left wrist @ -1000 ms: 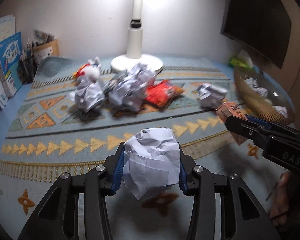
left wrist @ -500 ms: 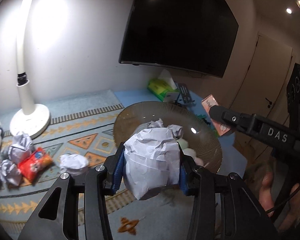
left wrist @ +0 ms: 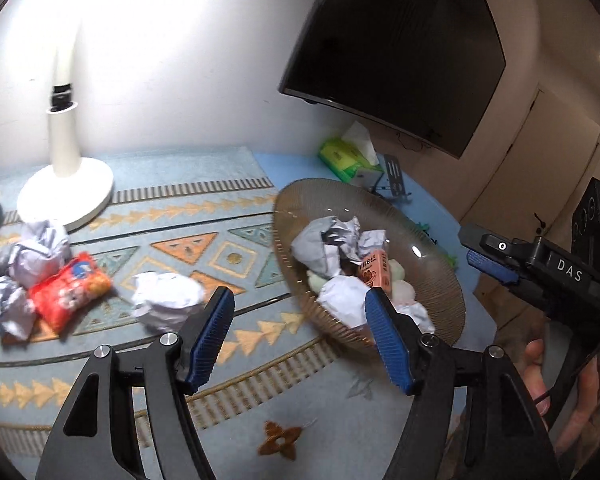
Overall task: Organize objects
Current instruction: 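Move both open tools back over the remaining paper balls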
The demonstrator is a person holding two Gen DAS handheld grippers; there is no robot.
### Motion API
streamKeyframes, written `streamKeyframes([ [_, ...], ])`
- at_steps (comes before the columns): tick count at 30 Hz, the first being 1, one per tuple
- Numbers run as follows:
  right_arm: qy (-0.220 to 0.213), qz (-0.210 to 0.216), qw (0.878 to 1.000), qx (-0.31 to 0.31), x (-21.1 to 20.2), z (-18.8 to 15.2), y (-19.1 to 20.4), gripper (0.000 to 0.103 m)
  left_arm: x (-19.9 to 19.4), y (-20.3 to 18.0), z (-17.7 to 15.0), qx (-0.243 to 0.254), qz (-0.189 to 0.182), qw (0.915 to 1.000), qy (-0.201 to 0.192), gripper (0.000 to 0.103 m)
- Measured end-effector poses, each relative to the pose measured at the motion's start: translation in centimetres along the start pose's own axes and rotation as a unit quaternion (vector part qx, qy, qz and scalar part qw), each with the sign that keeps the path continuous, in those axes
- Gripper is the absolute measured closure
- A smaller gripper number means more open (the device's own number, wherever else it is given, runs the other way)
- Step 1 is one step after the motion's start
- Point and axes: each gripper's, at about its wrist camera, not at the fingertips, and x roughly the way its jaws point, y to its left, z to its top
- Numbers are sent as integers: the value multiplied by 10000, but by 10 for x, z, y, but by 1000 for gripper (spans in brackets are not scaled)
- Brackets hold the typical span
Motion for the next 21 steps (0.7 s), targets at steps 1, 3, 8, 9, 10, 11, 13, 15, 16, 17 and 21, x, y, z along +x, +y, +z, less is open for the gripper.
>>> streamKeyframes([
  [1,-26,130,9998,-172,-2,-3,15,35,-12,8,-4,-4,212,9997,-76,37],
  [3,-14,422,9977,-530,-2,-12,48,35,-36,27,-14,73,701,9973,-193,37],
  [8,39,716,9865,-1475,22,-51,132,2,-93,83,-43,69,1943,9793,-553,36],
  [9,68,671,9847,-1604,32,-62,144,0,-99,96,-47,44,2213,9734,-593,36],
  [10,142,617,9832,-1715,45,-73,154,0,-99,107,-51,61,2548,9653,-567,36],
  [11,253,528,9820,-1797,60,-85,162,0,-98,121,-56,41,2858,9573,-439,36],
  [13,467,340,9807,-1866,88,-107,169,0,-98,145,-67,-101,2940,9556,-196,36],
  [15,743,159,9804,-1816,114,-125,167,0,-107,164,-78,-247,2889,9568,-196,36],
  [16,865,107,9803,-1774,124,-131,164,0,-108,169,-81,-308,2894,9564,-231,36],
  [17,957,73,9804,-1720,131,-137,160,0,-109,173,-84,-369,2889,9562,-282,36],
  [21,1414,-196,9774,-1561,149,-143,151,0,-104,189,-94,-747,2724,9592,-92,29],
])
